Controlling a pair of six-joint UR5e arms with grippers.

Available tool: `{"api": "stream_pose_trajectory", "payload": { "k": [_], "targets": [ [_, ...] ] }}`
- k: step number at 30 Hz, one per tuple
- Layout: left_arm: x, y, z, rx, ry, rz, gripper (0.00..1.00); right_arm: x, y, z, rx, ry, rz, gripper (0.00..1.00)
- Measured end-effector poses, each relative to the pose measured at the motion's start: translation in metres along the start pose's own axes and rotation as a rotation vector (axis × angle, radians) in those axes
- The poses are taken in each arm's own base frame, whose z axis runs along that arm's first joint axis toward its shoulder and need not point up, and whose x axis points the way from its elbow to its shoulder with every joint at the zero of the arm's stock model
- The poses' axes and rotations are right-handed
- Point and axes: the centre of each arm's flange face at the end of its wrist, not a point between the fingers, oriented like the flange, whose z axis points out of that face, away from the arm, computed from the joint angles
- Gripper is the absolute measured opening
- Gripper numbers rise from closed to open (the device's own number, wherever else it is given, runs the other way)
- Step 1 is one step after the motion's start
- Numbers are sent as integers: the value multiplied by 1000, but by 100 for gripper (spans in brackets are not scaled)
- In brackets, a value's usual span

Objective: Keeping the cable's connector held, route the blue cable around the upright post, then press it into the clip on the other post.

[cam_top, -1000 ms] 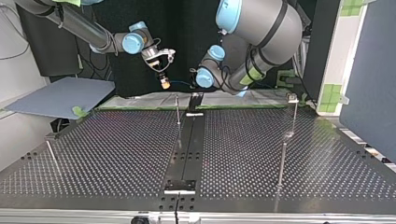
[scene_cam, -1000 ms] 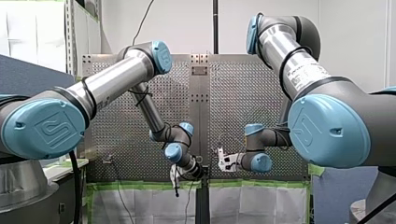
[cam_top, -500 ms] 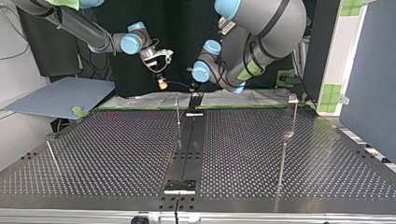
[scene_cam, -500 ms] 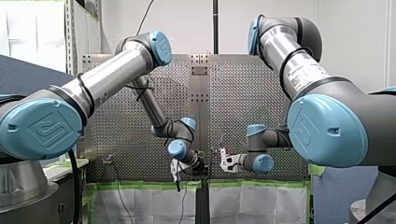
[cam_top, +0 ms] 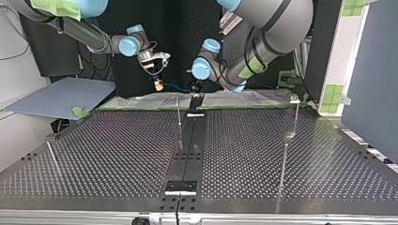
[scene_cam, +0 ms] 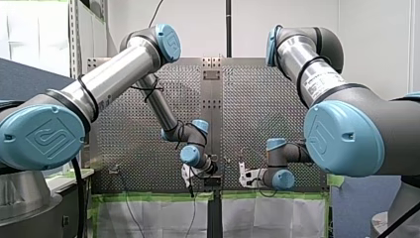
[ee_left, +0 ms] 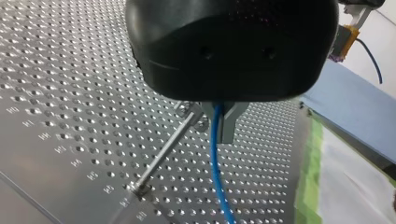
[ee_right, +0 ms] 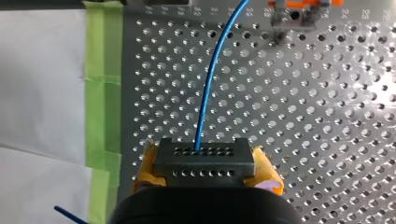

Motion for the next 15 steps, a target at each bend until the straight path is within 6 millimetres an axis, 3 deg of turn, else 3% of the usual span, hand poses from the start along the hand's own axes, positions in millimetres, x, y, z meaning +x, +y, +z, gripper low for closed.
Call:
{"api": "stream_pose_trajectory", "payload": {
  "k": [15],
  "targets": [
    [-6,-1,9,45,-51,-34,0,18,31,22,-30,35,9,0]
  ]
}}
